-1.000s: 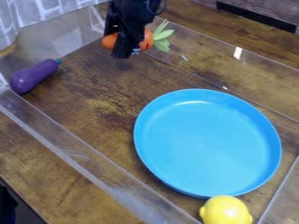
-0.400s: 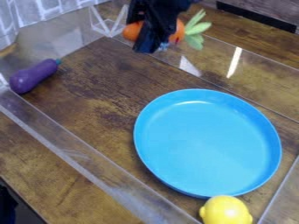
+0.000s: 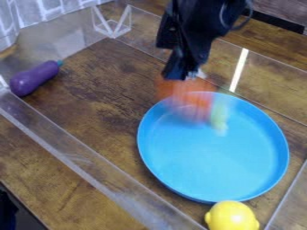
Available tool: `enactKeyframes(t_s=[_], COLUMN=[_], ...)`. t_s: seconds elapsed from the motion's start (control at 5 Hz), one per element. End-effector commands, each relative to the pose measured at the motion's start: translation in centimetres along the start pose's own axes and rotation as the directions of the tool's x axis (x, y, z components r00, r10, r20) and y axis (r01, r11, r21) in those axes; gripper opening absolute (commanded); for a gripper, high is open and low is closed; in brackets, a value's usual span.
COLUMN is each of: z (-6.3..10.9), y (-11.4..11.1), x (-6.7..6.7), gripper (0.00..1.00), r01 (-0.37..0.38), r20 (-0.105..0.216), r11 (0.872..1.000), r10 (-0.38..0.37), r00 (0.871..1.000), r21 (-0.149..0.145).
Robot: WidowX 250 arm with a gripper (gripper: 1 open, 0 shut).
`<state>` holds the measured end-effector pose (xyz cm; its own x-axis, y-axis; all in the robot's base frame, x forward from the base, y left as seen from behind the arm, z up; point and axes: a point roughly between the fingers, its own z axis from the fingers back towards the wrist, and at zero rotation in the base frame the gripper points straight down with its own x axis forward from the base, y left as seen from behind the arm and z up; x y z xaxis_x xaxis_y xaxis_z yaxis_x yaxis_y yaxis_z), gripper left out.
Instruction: Put the carrot on the blue tray
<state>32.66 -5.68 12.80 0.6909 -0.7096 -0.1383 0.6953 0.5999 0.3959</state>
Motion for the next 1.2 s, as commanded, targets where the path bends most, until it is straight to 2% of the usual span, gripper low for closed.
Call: enactKeyframes(t_s=[0.0, 0.2, 0.6, 1.0], z=[1.8, -0.1, -2.9, -4.2], y=[-1.3, -3.1, -6.0, -6.4], x=[0.4, 0.9, 1.9, 1.7], gripper=[1.00, 1.00, 1.00, 1.00], r01=[0.032, 0.054, -0.031, -0.127], r20=[0.084, 0.089, 0.040, 0.012], r11=[0.999, 0.998, 0.999, 0.992], r10=[-0.035, -0.058, 0.030, 0.127], r00=[0.996, 0.994, 0.999, 0.992], r21=[0.040, 0.044, 0.028, -0.014])
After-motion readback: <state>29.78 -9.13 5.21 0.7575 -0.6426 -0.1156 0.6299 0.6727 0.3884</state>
